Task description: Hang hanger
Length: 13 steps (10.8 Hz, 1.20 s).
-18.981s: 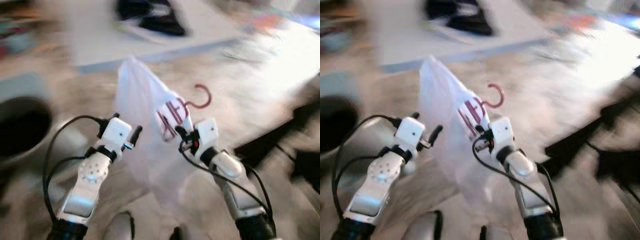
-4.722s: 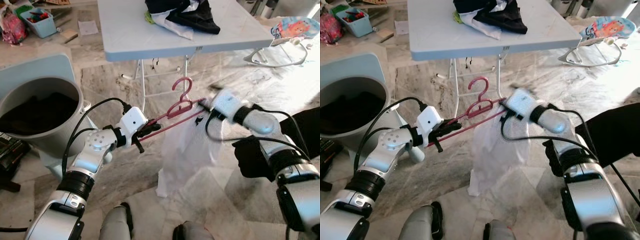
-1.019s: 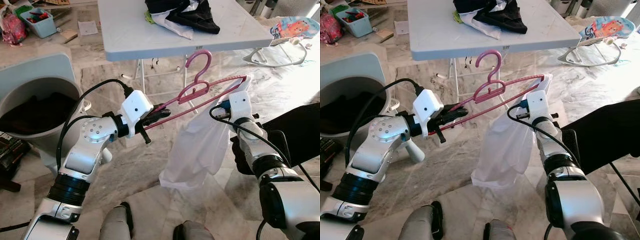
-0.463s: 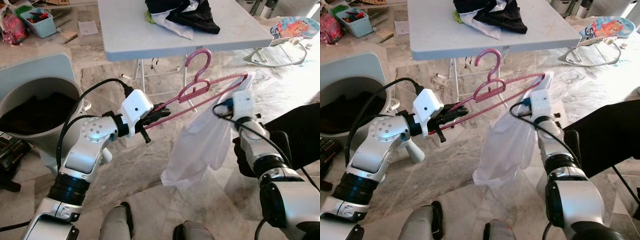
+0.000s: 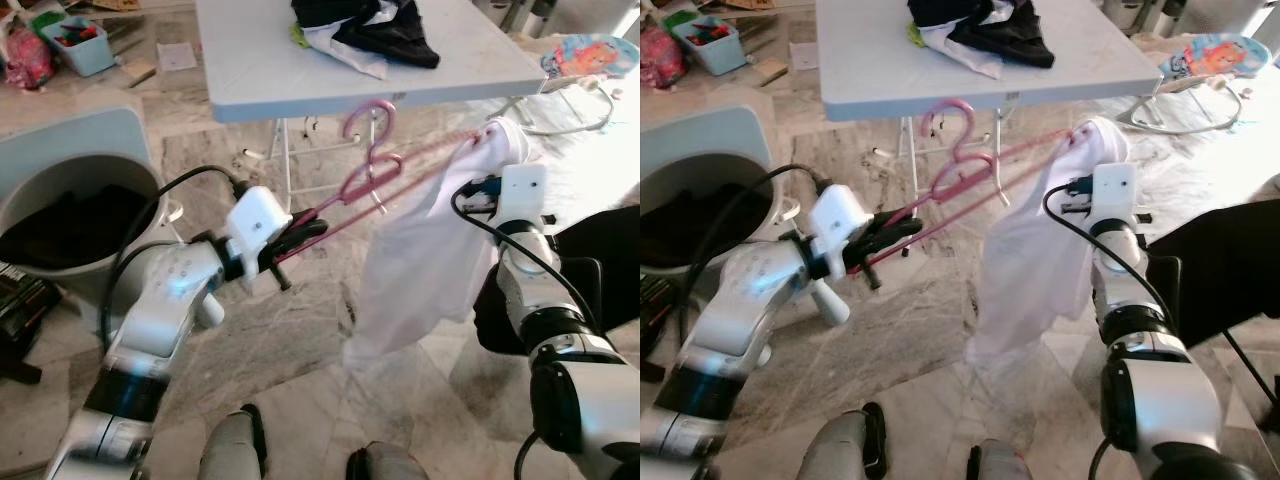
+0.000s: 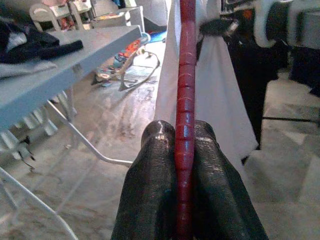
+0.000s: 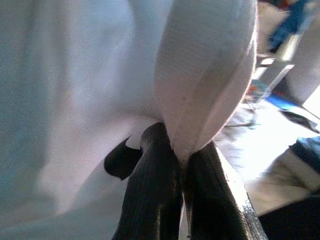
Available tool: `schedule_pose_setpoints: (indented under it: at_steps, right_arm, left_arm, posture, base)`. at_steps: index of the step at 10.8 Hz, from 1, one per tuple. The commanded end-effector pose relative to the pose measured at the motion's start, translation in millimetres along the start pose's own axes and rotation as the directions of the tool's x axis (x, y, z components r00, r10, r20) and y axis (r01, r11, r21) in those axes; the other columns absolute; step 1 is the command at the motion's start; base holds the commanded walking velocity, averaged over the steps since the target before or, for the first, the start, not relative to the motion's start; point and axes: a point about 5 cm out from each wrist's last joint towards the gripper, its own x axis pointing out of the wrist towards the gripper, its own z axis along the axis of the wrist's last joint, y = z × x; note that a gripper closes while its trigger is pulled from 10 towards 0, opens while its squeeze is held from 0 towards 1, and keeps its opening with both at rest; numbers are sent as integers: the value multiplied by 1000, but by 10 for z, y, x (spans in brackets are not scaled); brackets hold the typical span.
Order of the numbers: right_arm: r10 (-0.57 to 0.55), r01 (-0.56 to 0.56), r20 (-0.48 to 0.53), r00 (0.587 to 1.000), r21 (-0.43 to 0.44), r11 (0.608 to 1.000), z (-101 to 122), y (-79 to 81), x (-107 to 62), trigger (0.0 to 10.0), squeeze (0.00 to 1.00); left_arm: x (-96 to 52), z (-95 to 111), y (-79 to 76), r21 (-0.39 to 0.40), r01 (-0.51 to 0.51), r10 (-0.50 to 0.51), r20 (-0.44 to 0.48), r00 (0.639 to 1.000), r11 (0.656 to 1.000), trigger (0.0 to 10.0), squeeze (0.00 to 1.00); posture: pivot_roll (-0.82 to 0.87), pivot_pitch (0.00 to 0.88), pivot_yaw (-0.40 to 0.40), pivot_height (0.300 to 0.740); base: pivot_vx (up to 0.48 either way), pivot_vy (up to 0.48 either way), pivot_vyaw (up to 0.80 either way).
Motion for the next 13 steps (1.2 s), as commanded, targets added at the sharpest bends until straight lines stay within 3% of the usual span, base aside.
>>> schedule_pose_setpoints:
  at_steps: [1, 4, 6, 7, 8, 9, 10, 12, 13]
  right_arm:
    - [-69, 69, 93, 993, 4, 998, 227, -128, 78, 0, 0]
    - [-122, 124, 119, 985, -3, 992, 360, -154, 137, 0, 0]
    - [-155, 157, 118, 981, -9, 988, 369, -200, 140, 0, 0]
    - [-128, 129, 100, 987, -6, 992, 313, -200, 120, 0, 0]
    - [-52, 53, 82, 995, -14, 998, 220, -176, 76, 0, 0]
    - [-20, 22, 82, 996, -20, 1000, 198, -178, 58, 0, 0]
    - [59, -60, 79, 995, 8, 998, 130, -163, -12, 0, 0]
    - [180, -193, 125, 976, 102, 976, 76, 36, -243, 0, 0]
    - [163, -182, 119, 979, 175, 968, 48, 86, -320, 0, 0]
  left_arm:
    - [-51, -2, -41, -22, 14, -14, -1, 1000, 1000, 0, 0]
    - [-272, -231, -394, -160, 105, -121, -89, 989, 981, 0, 0]
    - [-353, -333, -372, -154, -79, 58, -137, 989, 985, 0, 0]
    - [-426, -404, -255, -85, -299, 281, -179, 943, 950, 1804, 0]
    - [-540, -424, -165, -39, -500, 486, -183, 855, 865, 7294, 0]
    - [-570, -425, -147, -30, -532, 519, -180, 836, 846, 8667, 0]
    - [-639, -440, -61, -2, -608, 596, -194, 779, 794, 10000, 0]
    - [-657, -384, 95, -23, -681, 670, -157, 725, 732, 10000, 0]
    - [-655, -371, 116, -35, -693, 682, -150, 716, 720, 10000, 0]
  posture:
    - [-35, 84, -57, 740]
    - [-26, 88, -62, 740]
    - [-19, 90, -65, 740]
    - [-19, 93, -67, 740]
    - [-21, 95, -65, 740]
    - [-29, 102, -67, 740]
    - [-41, 107, -62, 740]
    - [-51, 112, -49, 740]
    - [-52, 114, -44, 740]
  base:
    - [0, 0, 0]
    - [0, 0, 0]
    - [0, 0, 0]
    - [0, 0, 0]
    - [0, 0, 0]
    - [0, 0, 0]
    - [0, 0, 0]
    - [0, 0, 0]
    - [0, 0, 0]
